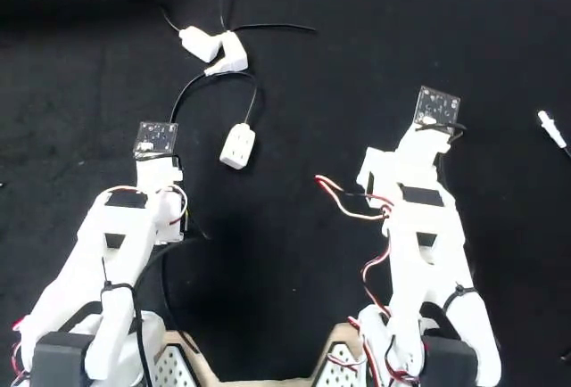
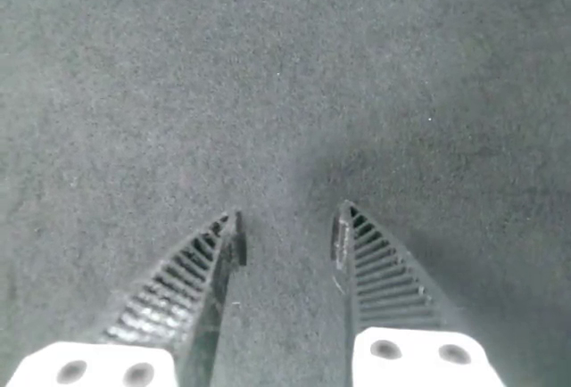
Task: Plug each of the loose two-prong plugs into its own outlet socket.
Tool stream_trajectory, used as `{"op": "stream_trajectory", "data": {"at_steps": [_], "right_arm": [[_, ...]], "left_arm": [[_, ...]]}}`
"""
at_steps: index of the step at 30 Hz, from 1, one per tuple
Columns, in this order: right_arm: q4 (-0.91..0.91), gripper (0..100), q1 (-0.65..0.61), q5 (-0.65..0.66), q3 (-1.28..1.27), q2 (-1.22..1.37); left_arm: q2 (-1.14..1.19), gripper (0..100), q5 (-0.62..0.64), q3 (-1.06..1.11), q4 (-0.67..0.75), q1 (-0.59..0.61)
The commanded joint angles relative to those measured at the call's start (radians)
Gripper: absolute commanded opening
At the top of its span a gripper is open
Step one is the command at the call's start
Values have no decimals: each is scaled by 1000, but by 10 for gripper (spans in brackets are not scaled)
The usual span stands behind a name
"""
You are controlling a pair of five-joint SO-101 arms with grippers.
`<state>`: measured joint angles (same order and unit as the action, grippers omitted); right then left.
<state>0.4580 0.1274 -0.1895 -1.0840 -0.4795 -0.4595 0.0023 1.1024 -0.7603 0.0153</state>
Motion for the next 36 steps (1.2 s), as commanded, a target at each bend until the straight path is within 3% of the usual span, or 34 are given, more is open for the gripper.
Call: {"op": "stream_trajectory", "data": {"at_steps": [1,7,12,17,20,27,33,36], "right_arm": [[-17,167,-11,9,7,-28],[-17,167,-11,6,7,-28],[-9,168,11,11,7,-35],[41,168,40,11,48,-36],[81,166,54,11,77,-30],[84,165,49,9,94,-36],[87,25,18,20,145,-35],[89,12,-29,84,170,-36]], "left_arm": [[-9,27,11,-15,20,-84],[-17,26,35,-206,9,-274],[-91,27,32,-470,-160,-378],[-216,28,31,-613,-239,-441],[-304,28,-58,-638,-245,-455],[-647,28,-311,-538,-232,-559],[-961,28,-325,-156,-18,-596],[-1129,28,-325,51,83,-596]]}}
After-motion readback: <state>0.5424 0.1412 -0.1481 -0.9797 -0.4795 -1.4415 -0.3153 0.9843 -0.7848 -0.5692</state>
